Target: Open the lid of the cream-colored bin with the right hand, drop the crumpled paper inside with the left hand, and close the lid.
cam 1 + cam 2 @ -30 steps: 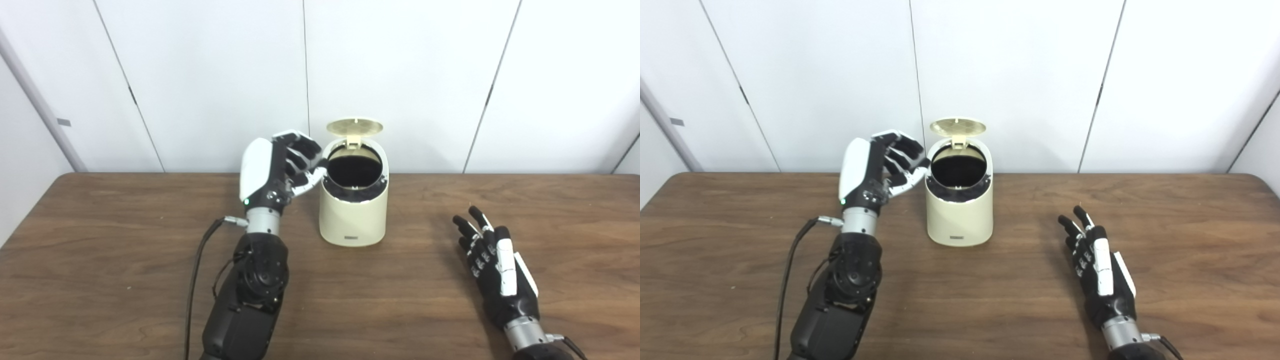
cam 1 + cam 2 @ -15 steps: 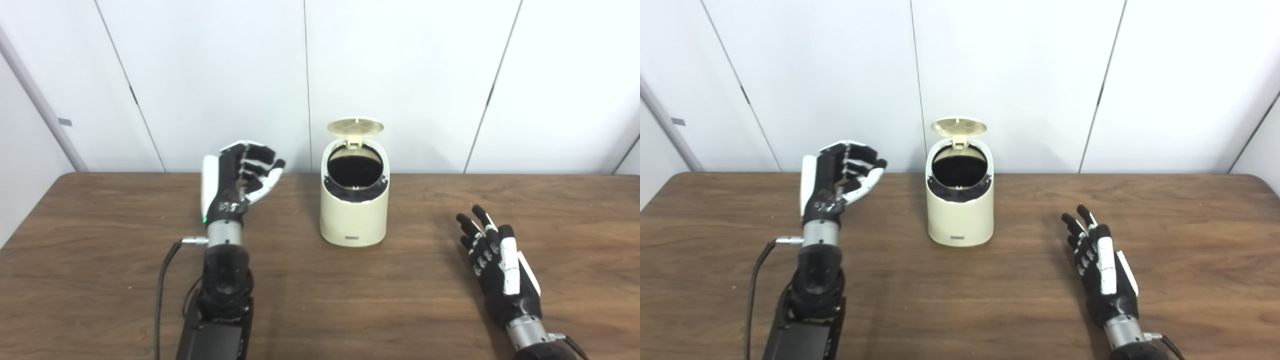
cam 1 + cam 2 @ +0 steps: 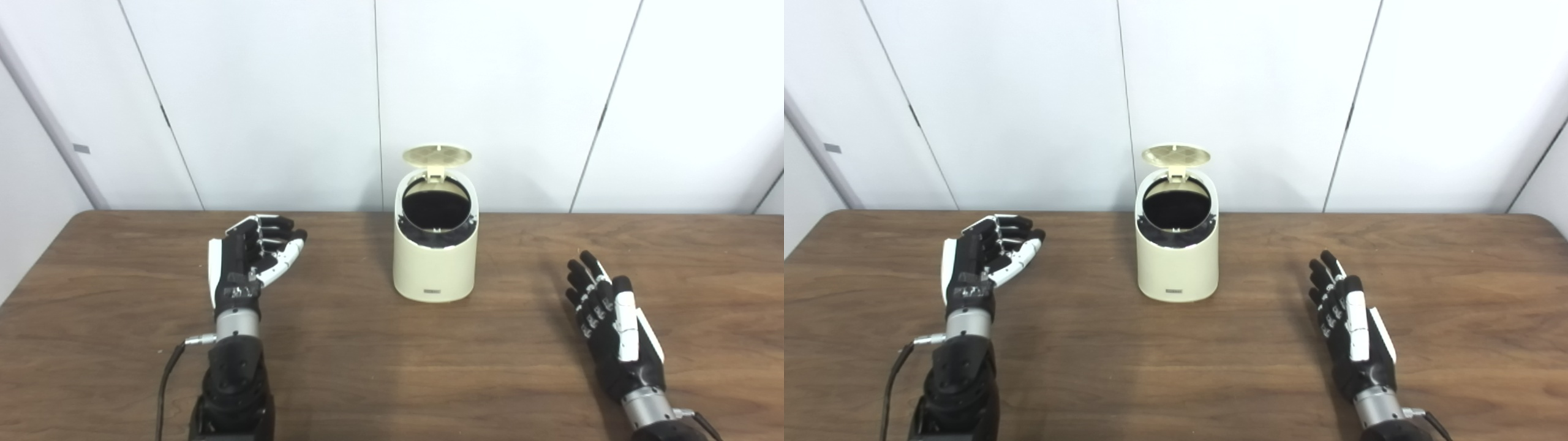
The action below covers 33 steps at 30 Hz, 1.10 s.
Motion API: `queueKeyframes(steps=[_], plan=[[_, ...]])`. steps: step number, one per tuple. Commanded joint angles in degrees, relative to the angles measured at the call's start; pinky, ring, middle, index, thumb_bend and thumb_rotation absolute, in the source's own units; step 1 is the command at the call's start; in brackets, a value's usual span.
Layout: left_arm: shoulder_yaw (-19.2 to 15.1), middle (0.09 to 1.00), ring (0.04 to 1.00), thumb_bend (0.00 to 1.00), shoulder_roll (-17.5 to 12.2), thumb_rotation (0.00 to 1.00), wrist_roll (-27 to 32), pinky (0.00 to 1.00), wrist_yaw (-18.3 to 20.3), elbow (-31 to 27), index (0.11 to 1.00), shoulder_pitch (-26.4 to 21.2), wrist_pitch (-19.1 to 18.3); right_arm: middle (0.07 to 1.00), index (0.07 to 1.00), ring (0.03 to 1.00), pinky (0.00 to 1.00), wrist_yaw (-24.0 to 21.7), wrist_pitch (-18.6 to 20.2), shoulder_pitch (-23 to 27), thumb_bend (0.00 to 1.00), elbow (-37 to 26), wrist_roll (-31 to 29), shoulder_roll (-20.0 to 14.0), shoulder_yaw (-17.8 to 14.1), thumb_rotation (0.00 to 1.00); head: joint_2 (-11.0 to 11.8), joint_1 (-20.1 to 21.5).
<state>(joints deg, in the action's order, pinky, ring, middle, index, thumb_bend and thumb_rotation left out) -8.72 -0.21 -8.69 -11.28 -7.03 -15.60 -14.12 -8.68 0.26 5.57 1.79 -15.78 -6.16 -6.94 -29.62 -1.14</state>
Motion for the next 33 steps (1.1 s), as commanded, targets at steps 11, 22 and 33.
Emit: queueKeyframes(steps=[11, 22, 33], plan=[[-0.6, 0.502, 0.434, 0.50, -2.0, 0.00, 8.1, 0.47, 3.8, -1.0, 0.517, 2.9, 10.4, 0.960, 0.982, 0.985, 1.00, -0.7, -0.5, -2.2, 0.55, -0.4, -1.3, -1.0, -0.6, 1.00, -1.2, -0.2], [-0.5, 0.858, 0.843, 0.54, -4.6, 0.58, 18.8, 0.84, 12.5, -3.3, 0.837, 9.3, 10.5, 0.998, 0.978, 1.000, 1.00, -1.1, 0.0, -2.2, 0.57, -2.7, -2.7, -2.0, -1.2, 1.00, -2.0, -0.7], [-0.8, 0.991, 0.982, 0.53, -5.0, 0.86, 22.3, 0.99, 15.0, -2.9, 0.987, 12.7, 12.6, 0.995, 0.972, 1.000, 1.00, 0.2, 0.4, -2.1, 0.56, -4.2, -2.6, -1.8, -2.6, 1.00, -3.1, -0.9]])
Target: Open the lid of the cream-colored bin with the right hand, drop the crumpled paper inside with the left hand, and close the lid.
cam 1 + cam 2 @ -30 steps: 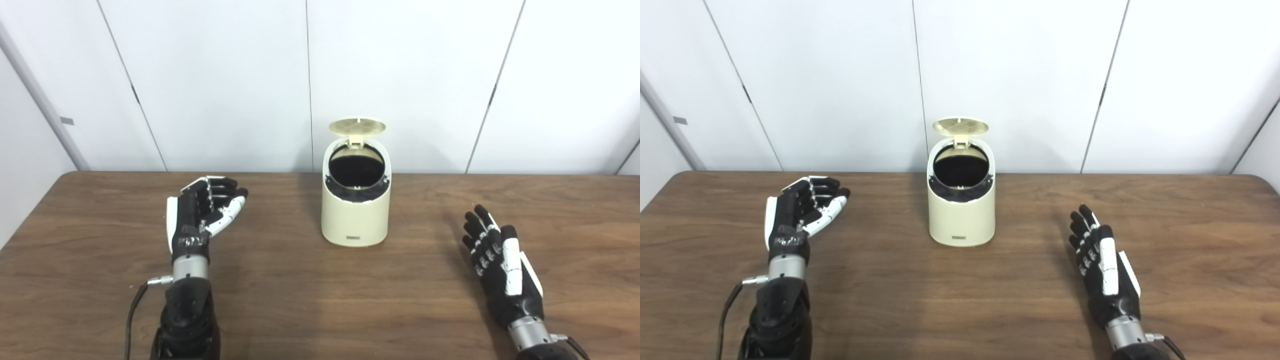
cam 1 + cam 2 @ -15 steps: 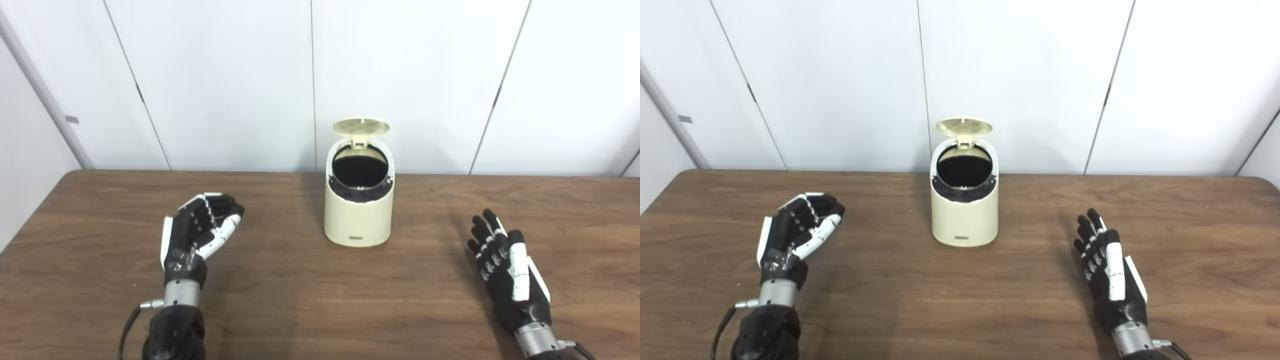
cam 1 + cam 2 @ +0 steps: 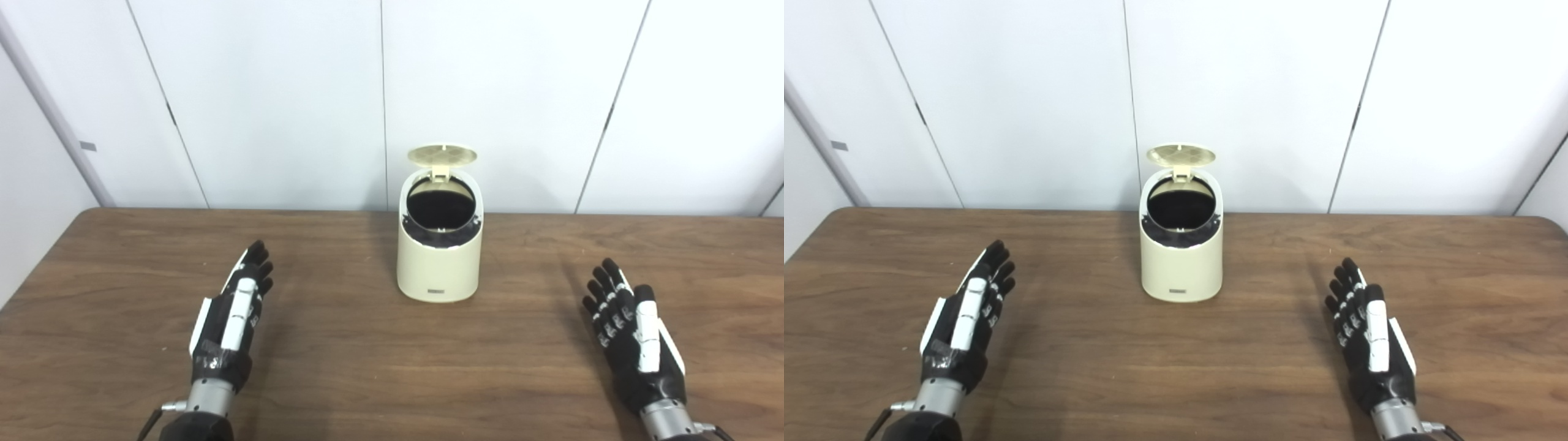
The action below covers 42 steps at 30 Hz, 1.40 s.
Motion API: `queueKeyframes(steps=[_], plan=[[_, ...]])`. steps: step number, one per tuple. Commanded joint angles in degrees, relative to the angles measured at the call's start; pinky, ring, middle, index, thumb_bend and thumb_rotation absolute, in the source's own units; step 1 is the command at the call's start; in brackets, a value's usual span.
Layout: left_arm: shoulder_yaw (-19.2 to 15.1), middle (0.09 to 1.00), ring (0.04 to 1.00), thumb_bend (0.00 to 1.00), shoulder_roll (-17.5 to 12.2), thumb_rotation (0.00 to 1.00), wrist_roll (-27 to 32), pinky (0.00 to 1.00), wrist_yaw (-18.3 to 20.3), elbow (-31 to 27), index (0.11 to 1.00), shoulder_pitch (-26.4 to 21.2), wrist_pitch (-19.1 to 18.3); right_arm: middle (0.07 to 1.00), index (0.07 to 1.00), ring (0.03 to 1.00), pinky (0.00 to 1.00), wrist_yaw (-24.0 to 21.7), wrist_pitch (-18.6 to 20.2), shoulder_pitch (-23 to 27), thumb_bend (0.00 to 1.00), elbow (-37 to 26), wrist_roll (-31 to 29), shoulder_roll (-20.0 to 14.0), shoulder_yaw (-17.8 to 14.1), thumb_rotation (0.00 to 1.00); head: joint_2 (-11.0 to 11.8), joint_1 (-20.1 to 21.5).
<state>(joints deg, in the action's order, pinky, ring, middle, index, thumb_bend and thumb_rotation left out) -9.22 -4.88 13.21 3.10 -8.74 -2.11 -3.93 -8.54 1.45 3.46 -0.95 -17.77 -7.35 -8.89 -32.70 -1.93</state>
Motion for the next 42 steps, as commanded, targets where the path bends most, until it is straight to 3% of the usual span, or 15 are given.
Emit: queueKeyframes(steps=[1, 8, 19, 42], plan=[[-0.3, 0.991, 0.983, 0.54, -0.2, 0.86, 0.5, 0.99, 0.6, -1.0, 0.986, -0.5, 2.8, 0.995, 0.969, 1.000, 1.00, 0.1, -0.7, -0.1, 0.56, -1.9, -0.7, -0.6, -0.8, 1.00, -0.2, -0.1], [-0.3, 1.000, 0.999, 0.57, 0.0, 0.89, 0.8, 1.00, 0.4, -1.1, 0.988, 1.1, 3.7, 1.000, 0.982, 1.000, 1.00, -0.2, -0.9, -0.7, 0.56, -3.0, -0.2, -1.4, -1.5, 1.00, -0.8, -0.1], [-0.9, 1.000, 1.000, 0.53, -0.1, 0.88, 1.3, 1.00, 0.1, -1.3, 0.987, 2.3, 4.4, 0.996, 0.978, 1.000, 1.00, -0.4, -2.1, -0.8, 0.55, -2.7, 0.8, -2.4, -1.4, 1.00, -1.6, 1.1], [-0.8, 1.000, 1.000, 0.52, -1.5, 0.91, -0.3, 1.00, 0.6, 0.8, 1.000, 3.5, 4.8, 1.000, 0.978, 1.000, 1.00, 3.3, -2.1, -3.3, 0.55, -6.9, 5.6, 0.6, -0.3, 1.00, -4.1, 6.1]])
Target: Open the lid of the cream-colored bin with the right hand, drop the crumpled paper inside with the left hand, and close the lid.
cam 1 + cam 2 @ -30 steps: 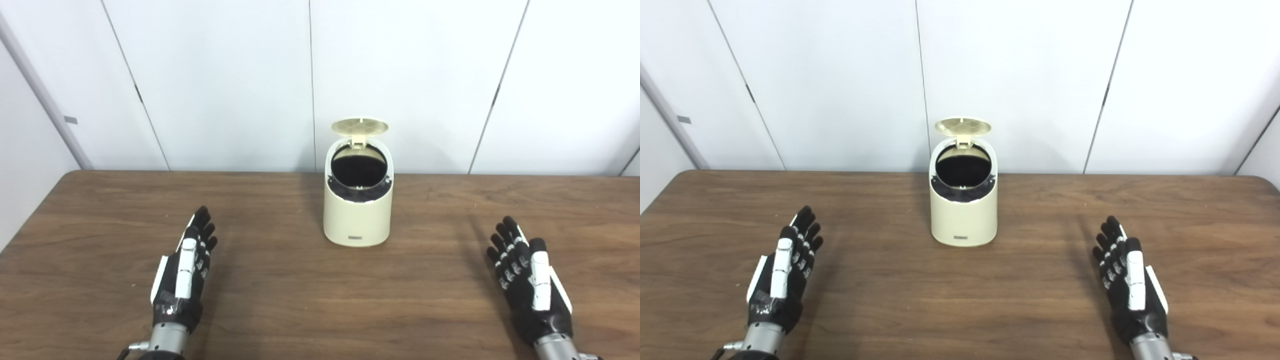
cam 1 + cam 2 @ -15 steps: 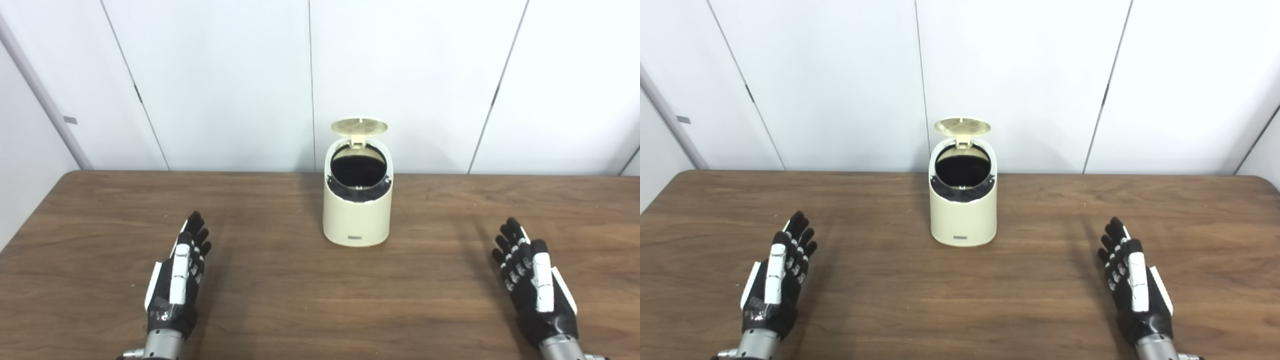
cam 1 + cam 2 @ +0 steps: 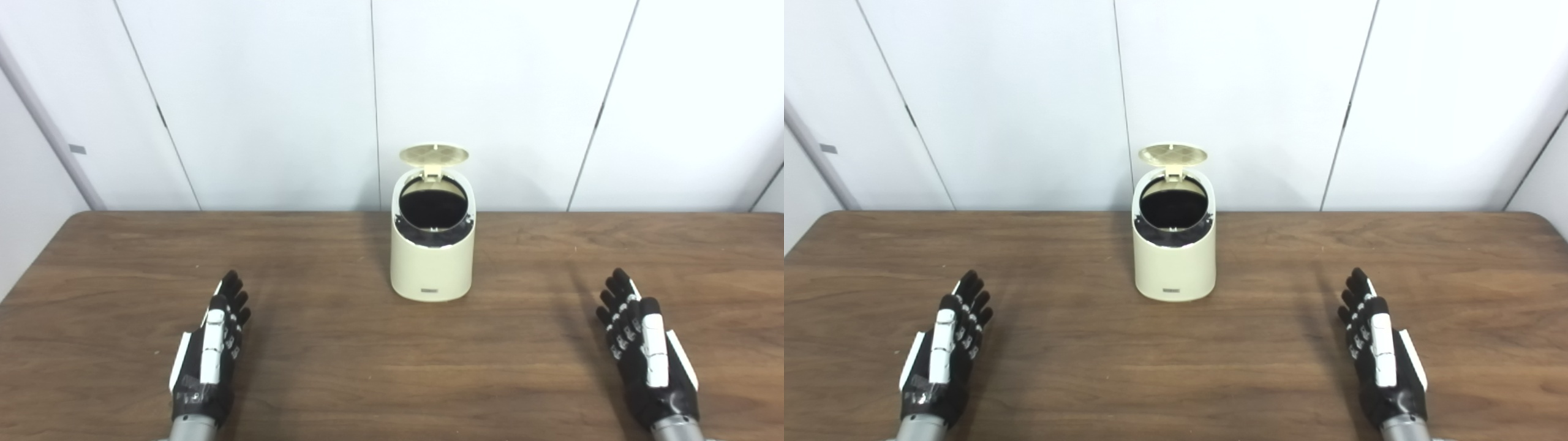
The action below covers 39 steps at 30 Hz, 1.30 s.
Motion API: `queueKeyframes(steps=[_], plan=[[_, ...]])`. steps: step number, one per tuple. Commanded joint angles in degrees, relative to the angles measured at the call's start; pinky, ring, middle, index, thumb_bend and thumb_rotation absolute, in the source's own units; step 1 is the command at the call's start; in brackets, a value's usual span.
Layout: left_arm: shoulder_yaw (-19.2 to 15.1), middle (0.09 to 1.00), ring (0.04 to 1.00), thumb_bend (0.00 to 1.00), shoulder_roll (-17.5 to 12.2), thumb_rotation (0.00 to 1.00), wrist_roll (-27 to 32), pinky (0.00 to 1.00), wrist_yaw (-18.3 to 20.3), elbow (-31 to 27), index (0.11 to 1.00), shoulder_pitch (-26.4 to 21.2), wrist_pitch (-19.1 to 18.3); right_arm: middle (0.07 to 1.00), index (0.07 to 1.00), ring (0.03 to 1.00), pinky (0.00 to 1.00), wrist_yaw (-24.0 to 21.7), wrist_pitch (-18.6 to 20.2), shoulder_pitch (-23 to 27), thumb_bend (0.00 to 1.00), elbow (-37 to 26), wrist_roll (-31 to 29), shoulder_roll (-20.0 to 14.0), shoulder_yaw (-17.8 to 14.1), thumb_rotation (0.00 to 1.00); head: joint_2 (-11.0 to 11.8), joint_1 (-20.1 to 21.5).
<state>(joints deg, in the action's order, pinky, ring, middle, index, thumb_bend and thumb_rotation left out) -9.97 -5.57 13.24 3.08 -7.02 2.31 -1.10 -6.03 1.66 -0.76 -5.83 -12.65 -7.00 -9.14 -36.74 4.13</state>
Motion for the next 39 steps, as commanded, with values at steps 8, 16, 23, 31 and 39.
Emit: queueKeyframes(steps=[8, 16, 23, 31, 39], plan=[[0.3, 1.000, 1.000, 0.53, -0.9, 0.91, -0.4, 1.00, 0.5, -0.6, 1.000, -0.9, 1.9, 1.000, 0.980, 1.000, 1.00, 1.0, -3.4, 0.7, 0.54, -1.3, 0.4, 0.9, -0.5, 1.00, -0.5, 0.3], [0.3, 1.000, 1.000, 0.54, -0.8, 0.90, -0.7, 1.00, 0.4, 0.4, 1.000, -1.1, 2.9, 1.000, 0.978, 1.000, 1.00, 0.8, -3.8, 0.8, 0.55, -0.5, 0.5, 0.7, -0.5, 1.00, -0.4, -0.3], [0.5, 1.000, 1.000, 0.55, -0.7, 0.91, -1.0, 1.00, 0.3, 1.3, 1.000, -1.1, 3.9, 0.997, 0.977, 1.000, 1.00, 0.6, -4.0, 0.8, 0.54, -0.8, 0.6, 0.5, -0.4, 1.00, -0.5, -0.4], [0.9, 1.000, 1.000, 0.56, -0.6, 0.91, -1.6, 1.00, 0.0, 1.1, 1.000, -0.6, 3.9, 0.993, 0.976, 1.000, 1.00, 0.4, -3.8, 0.7, 0.55, -0.7, 0.4, 0.0, -0.3, 1.00, -0.6, -0.5], [0.9, 1.000, 1.000, 0.55, -0.5, 0.91, -1.5, 1.00, 0.3, 1.1, 1.000, -0.3, 4.1, 0.990, 0.972, 1.000, 1.00, 0.3, -3.5, 0.6, 0.57, -0.8, 0.5, -0.1, -0.1, 1.00, 0.1, -0.6]])
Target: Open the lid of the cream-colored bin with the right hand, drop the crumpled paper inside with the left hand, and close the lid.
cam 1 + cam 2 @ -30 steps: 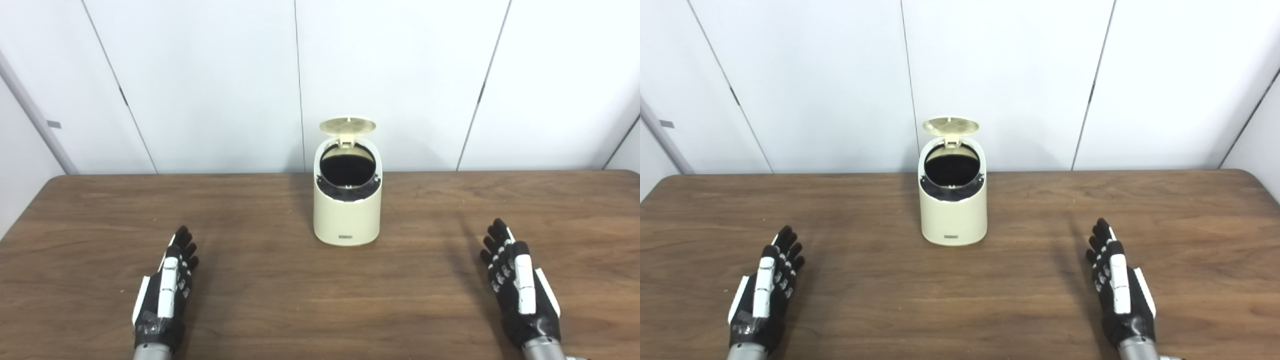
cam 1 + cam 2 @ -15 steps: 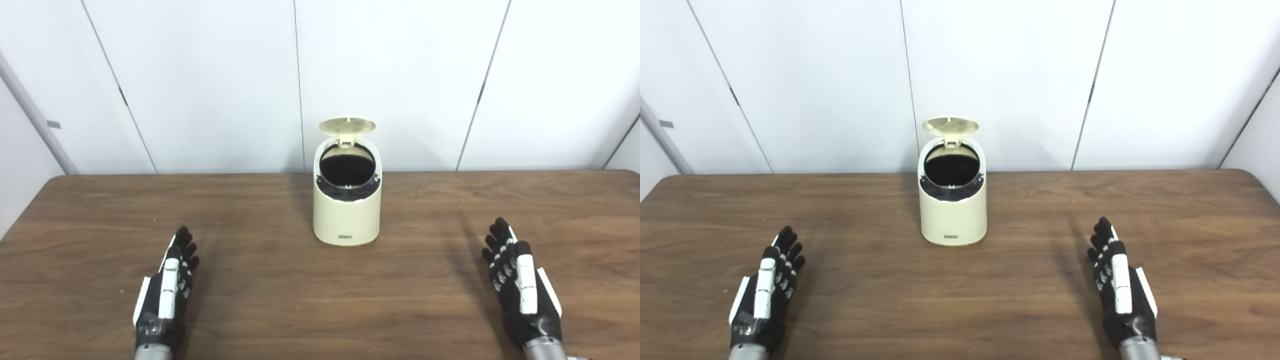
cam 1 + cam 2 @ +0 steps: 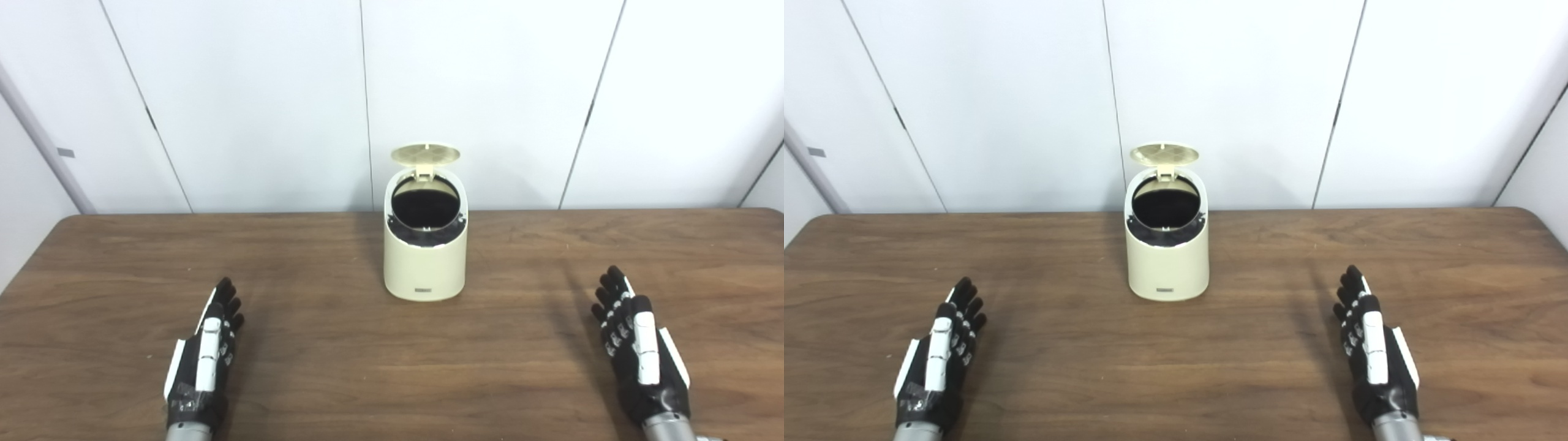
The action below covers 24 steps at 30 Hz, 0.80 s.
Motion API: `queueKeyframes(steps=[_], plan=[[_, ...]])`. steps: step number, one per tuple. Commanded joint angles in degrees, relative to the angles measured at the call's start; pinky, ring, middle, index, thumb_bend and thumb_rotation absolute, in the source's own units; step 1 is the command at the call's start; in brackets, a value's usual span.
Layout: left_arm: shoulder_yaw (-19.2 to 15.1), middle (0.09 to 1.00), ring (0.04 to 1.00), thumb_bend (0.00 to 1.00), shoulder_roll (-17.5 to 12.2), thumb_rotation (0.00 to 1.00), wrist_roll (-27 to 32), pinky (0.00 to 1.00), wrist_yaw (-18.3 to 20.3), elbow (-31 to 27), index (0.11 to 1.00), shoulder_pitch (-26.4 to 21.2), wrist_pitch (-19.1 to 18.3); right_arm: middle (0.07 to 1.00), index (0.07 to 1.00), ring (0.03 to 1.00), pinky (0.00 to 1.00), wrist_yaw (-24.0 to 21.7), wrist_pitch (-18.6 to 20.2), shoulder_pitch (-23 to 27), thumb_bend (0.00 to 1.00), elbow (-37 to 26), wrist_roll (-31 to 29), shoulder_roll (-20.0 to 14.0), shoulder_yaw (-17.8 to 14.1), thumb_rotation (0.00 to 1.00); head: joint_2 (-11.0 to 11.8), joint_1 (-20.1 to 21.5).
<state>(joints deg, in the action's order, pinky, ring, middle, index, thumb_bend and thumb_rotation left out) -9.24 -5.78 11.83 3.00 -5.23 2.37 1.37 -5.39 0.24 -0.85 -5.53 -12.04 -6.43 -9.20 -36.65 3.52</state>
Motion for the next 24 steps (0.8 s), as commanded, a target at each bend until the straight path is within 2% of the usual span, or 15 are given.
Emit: queueKeyframes(steps=[1, 8, 11, 14, 24], plan=[[0.2, 1.000, 1.000, 0.54, -0.3, 0.91, -0.2, 1.00, 0.4, -0.7, 0.998, -0.3, 1.5, 0.988, 0.971, 1.000, 1.00, -0.4, -2.0, 0.7, 0.56, -1.2, -0.1, -0.7, 0.0, 1.00, 0.0, 0.0], [0.6, 1.000, 1.000, 0.53, -0.4, 0.93, -0.6, 1.00, 0.6, -0.2, 1.000, -0.2, 2.1, 0.984, 0.968, 0.998, 1.00, -0.3, -1.8, 1.1, 0.55, -1.3, 0.5, -0.8, 0.3, 1.00, 1.9, -0.3], [0.7, 1.000, 1.000, 0.51, -0.4, 0.94, -0.5, 1.00, 0.7, 0.1, 1.000, -0.2, 2.5, 0.984, 0.967, 0.999, 1.00, -0.3, -1.2, 1.9, 0.58, -1.7, 0.4, -1.1, 0.5, 1.00, 2.4, -0.2], [0.8, 1.000, 1.000, 0.51, -0.5, 0.94, -0.7, 1.00, 0.8, 0.8, 1.000, -0.1, 3.2, 0.978, 0.959, 0.991, 1.00, -0.1, -1.4, 3.1, 0.61, -1.7, 1.3, -1.5, 0.7, 1.00, 3.9, -0.5], [1.6, 1.000, 1.000, 0.48, -0.5, 0.97, -2.0, 1.00, 0.5, 2.0, 1.000, 0.2, 4.0, 0.949, 0.931, 0.956, 0.99, 1.1, 0.2, 10.1, 0.59, -2.2, 9.2, -3.4, 3.4, 1.00, 6.4, -0.5]])
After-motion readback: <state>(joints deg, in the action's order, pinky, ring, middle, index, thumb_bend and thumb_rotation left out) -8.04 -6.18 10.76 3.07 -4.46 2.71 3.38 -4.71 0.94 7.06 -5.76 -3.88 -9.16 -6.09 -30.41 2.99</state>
